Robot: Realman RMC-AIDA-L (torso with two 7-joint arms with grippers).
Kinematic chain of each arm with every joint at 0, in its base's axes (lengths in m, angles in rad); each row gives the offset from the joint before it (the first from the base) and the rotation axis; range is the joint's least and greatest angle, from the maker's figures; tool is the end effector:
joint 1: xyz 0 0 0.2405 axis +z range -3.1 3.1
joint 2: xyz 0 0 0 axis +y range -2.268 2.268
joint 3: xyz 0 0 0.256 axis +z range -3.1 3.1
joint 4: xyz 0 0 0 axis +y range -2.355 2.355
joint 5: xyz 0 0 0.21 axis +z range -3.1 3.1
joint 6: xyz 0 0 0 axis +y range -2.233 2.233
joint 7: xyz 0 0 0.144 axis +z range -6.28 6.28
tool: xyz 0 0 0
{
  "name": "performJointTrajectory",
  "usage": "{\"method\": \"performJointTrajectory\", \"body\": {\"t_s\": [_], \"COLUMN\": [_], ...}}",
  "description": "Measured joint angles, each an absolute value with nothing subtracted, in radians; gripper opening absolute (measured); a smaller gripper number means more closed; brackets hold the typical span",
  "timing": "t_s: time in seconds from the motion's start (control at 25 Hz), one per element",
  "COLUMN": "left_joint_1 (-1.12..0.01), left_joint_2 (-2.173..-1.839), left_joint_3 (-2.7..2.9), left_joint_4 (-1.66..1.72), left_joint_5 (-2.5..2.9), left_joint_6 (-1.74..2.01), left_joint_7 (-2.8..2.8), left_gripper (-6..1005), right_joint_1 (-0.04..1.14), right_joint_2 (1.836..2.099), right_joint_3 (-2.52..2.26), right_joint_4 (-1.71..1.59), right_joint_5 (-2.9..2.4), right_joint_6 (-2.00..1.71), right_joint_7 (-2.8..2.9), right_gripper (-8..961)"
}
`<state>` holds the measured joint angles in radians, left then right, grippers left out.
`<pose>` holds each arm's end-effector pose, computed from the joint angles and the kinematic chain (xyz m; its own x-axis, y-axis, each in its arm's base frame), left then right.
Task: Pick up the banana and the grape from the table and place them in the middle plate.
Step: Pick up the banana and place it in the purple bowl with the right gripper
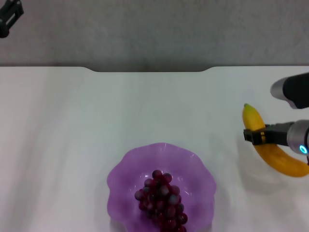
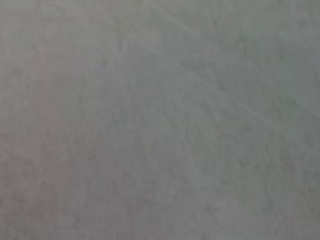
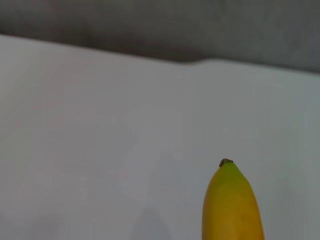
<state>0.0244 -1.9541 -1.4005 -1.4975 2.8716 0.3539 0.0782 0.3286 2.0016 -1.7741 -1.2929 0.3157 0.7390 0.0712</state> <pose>-0.2076 0.3399 0.1108 0.8003 -0.2241 0.5561 0.5456 -0.1122 -0.8305 0.2509 0.3678 -0.0177 0.6368 -0.7073 -0.3068 -0.6435 -0.2684 -0.7169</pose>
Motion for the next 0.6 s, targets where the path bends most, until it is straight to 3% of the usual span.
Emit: {"method": "performJointTrajectory", "body": {"t_s": [0.6], "left_joint_1": [0.054], "left_joint_2": [-1.954], "left_joint_3": [-1.401], "left_joint_4": [-1.554], "left_joint_5": [2.873], "left_joint_6": [0.342], "left_joint_7": [0.104], "left_gripper": [866], "right_joint_1": [0.345], "right_joint_2": [2.005], "right_joint_3": [-1.917], "right_joint_4": [-1.502], "right_joint_5": [0.324], "right_joint_6": [0.788], "right_joint_7": [-0.004], "right_gripper": [503]}}
